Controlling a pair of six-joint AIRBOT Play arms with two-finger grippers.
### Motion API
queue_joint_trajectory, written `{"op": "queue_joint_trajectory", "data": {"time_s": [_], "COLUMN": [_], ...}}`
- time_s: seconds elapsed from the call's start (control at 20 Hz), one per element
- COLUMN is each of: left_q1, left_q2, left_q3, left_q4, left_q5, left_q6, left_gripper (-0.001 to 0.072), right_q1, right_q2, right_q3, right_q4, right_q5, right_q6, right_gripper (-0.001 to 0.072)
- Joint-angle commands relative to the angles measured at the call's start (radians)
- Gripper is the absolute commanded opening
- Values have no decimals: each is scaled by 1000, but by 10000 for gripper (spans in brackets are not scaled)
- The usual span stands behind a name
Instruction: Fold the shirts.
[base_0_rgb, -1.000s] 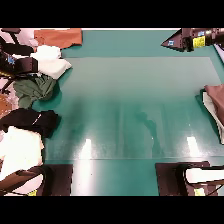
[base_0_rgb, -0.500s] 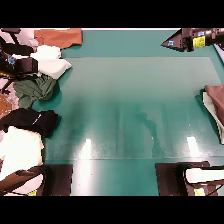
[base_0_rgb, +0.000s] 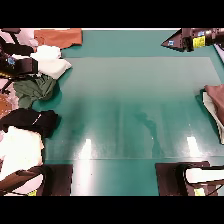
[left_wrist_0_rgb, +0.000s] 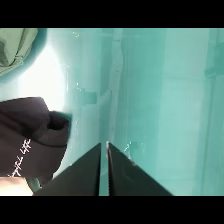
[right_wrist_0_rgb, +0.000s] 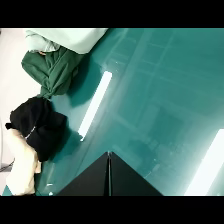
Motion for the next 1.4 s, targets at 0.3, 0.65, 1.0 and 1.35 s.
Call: {"op": "queue_joint_trajectory", "data": {"time_s": [0.3, 0.65, 1.0, 1.35], "left_q1": [0, 0, 0, 0], "left_q2": [0, 0, -1, -28], "left_q3": [0, 0, 0, -1], "left_q4": [0, -1, -146, -362], "left_q5": [-4, -19, 122, 170], "left_q6": [0, 35, 58, 108], "left_gripper": [82, 82, 82, 86], "right_q1": [0, 0, 0, 0], "right_q2": [0, 0, 0, 0], "right_q3": [1, 1, 1, 1], "right_q4": [0, 0, 0, 0], "right_q5": [0, 0, 0, 0], "right_q6": [0, 0, 0, 0], "right_gripper": [23, 23, 23, 23]}}
